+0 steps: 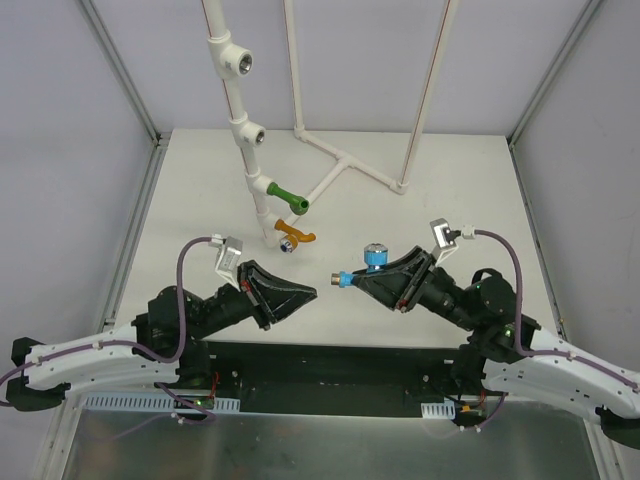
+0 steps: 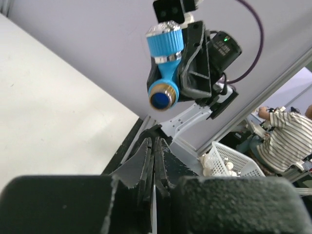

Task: Install the water faucets
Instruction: Pick up the water faucet from the center of the board.

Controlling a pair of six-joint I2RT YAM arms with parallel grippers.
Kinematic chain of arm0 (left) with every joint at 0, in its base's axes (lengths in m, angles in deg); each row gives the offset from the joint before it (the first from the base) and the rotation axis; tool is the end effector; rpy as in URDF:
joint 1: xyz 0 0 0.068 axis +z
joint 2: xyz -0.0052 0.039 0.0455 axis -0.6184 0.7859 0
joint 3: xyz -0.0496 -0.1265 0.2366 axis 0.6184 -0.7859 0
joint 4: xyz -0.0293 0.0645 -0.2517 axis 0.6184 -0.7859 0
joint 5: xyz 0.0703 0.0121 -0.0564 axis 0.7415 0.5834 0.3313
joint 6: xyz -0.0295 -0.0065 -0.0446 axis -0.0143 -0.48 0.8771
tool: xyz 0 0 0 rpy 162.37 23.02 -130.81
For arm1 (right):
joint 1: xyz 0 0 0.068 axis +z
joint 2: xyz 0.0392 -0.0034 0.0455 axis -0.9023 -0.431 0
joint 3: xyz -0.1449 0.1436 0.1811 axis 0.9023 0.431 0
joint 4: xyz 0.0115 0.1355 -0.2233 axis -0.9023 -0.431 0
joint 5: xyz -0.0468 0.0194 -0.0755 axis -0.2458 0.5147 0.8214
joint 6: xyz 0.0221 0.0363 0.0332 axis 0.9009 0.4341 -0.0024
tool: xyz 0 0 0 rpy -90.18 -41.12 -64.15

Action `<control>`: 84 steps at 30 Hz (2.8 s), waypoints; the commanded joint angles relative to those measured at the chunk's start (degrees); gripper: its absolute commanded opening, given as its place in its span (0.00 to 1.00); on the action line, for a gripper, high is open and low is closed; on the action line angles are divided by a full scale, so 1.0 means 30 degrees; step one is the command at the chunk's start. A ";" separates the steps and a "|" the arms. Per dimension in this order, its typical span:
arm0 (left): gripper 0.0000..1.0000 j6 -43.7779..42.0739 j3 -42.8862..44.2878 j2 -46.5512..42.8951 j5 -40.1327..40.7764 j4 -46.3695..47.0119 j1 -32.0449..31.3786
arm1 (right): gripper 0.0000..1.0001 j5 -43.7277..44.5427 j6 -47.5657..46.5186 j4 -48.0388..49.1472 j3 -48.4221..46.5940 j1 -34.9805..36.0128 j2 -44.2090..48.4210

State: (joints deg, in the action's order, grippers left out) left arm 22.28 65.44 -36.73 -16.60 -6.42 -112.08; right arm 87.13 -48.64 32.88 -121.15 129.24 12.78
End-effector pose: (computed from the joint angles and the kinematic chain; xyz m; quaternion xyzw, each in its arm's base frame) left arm 0.0380 -0.1203 0.3490 0.1519 0.5154 -0.6639 0.5201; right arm 0.0568 0.1244 0.3584 -0.1626 0.5383 0.6407 0.5227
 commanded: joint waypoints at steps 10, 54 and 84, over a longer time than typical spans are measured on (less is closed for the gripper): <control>0.00 -0.0772 0.3526 0.3800 -0.1643 -0.1387 -0.0010 | 0.00 -0.0056 0.0043 -0.0895 -0.2707 0.0118 -0.1536; 0.47 -0.2297 0.4230 0.1867 -0.2257 -0.1532 -0.0010 | 0.00 -0.0822 -0.0396 -0.2621 -0.1915 0.1378 0.0162; 0.26 -0.1007 0.4025 0.4679 -0.3605 0.1486 -0.0010 | 0.00 -0.0060 0.0307 -0.0190 -0.1124 0.1378 0.0543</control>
State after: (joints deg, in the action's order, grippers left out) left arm 18.85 76.94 -22.98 -24.80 -6.40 -112.02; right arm 87.13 -48.18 27.24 -124.73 133.31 14.38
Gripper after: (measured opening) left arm 0.380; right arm 0.348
